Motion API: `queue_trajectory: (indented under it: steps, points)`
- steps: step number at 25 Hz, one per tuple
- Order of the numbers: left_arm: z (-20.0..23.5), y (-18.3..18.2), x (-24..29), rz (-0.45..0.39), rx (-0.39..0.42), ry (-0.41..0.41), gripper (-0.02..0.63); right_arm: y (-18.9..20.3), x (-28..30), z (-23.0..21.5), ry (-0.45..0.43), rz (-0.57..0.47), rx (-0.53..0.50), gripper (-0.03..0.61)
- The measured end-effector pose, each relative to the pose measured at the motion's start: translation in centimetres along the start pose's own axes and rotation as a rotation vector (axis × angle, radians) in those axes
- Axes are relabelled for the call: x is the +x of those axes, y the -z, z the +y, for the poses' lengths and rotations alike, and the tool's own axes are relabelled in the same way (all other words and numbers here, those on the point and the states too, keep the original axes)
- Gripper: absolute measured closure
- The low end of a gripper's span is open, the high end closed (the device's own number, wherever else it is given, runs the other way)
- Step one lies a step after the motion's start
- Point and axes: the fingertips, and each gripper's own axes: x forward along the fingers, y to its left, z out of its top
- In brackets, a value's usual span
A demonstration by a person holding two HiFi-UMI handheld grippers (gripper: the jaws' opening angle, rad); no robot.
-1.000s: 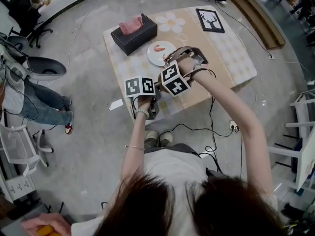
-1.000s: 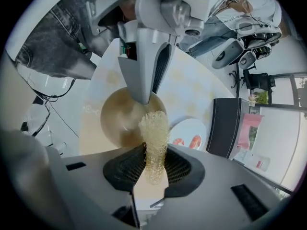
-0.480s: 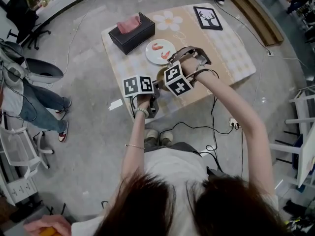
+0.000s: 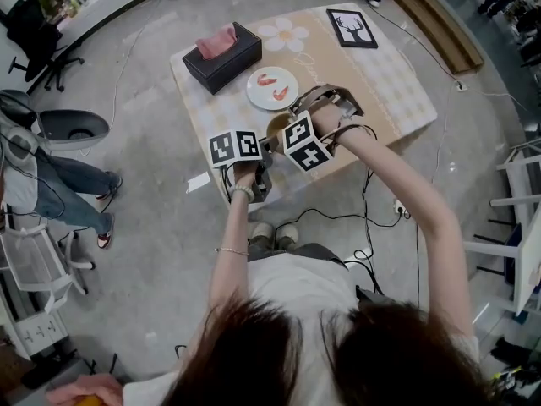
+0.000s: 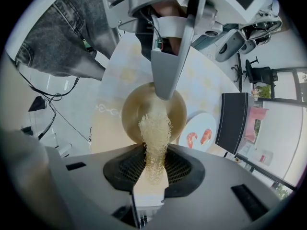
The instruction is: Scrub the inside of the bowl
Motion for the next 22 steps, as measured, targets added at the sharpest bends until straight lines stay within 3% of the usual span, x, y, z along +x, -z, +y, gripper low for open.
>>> queue_trajectory:
  steps: [22]
  points:
    - [0.0,-0.1,0.0,-0.014,0.0,-0.004,0.517,-1.9,-1.1,2.0,0.026,0.011,-0.023,0.483]
